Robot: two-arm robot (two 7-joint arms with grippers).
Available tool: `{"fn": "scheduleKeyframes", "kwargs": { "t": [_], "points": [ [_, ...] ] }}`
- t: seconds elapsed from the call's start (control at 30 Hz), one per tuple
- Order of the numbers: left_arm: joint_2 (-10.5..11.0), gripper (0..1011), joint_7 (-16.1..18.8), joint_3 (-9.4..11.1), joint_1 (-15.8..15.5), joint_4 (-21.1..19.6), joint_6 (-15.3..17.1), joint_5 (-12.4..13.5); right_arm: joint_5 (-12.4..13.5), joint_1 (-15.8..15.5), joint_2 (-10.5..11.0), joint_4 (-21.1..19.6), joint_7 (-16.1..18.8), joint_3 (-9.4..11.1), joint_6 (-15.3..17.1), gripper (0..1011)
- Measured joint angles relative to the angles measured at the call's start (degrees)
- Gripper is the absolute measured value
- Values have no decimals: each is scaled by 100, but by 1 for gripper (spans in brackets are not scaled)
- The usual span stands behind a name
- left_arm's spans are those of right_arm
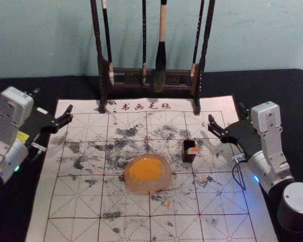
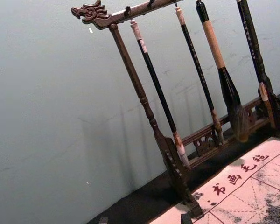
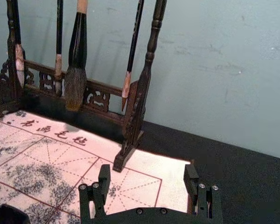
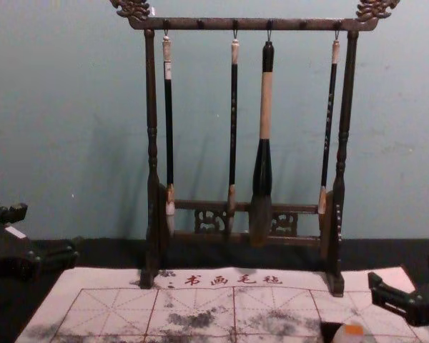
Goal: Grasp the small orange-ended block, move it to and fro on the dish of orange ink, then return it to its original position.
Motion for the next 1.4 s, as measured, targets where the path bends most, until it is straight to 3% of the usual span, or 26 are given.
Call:
{"fn": "scheduleKeyframes", "kwargs": {
  "t": [1.4],
  "points": [
    [0,1001,0,0,0,0,0,0,-6,16,33,-33,30,-19,-1,1000]
  ]
}}
